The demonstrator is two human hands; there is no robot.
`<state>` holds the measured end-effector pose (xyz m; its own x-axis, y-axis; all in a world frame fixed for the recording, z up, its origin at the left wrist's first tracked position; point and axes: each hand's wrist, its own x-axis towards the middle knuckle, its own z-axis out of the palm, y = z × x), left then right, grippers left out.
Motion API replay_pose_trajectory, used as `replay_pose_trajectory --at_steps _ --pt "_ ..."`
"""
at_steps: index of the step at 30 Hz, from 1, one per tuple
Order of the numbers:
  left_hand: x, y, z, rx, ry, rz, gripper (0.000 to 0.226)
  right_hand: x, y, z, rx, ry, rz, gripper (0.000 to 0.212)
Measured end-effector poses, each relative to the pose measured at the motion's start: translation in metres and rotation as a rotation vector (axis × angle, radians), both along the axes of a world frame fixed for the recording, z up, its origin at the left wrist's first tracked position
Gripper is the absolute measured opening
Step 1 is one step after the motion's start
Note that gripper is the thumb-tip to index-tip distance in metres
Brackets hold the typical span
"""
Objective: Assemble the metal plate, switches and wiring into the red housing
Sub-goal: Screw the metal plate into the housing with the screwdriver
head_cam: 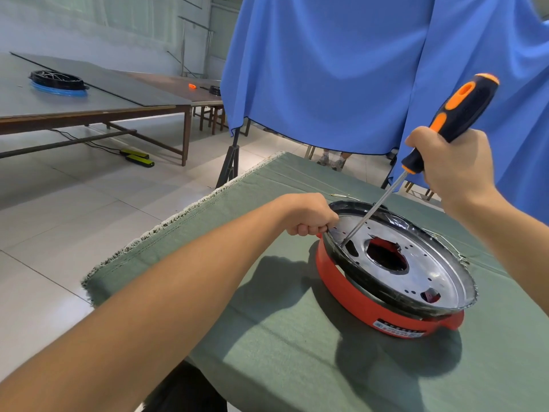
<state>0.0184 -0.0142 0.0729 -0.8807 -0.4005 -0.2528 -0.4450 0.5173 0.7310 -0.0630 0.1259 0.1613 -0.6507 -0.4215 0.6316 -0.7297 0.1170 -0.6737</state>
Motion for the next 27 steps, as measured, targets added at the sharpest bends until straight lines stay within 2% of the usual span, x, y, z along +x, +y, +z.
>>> replay_pose_trajectory --at_steps 10,14,18,27 --pt "-0.008 0.006 -0.014 -0.077 0.103 0.106 0.028 0.013 -0.003 0.002 0.056 0.104 0.052 0.033" --pt "-0.009 0.01 -0.013 -0.169 0.065 0.086 0.025 0.015 -0.003 0.004 0.068 0.125 0.04 0.033" --pt "-0.006 0.016 -0.014 -0.161 -0.002 0.045 0.02 0.016 -0.001 0.004 0.072 0.125 0.045 0.034" --pt "0.0 0.019 -0.013 -0.118 0.037 0.077 0.019 0.019 0.001 0.002 0.074 0.114 0.076 0.034"
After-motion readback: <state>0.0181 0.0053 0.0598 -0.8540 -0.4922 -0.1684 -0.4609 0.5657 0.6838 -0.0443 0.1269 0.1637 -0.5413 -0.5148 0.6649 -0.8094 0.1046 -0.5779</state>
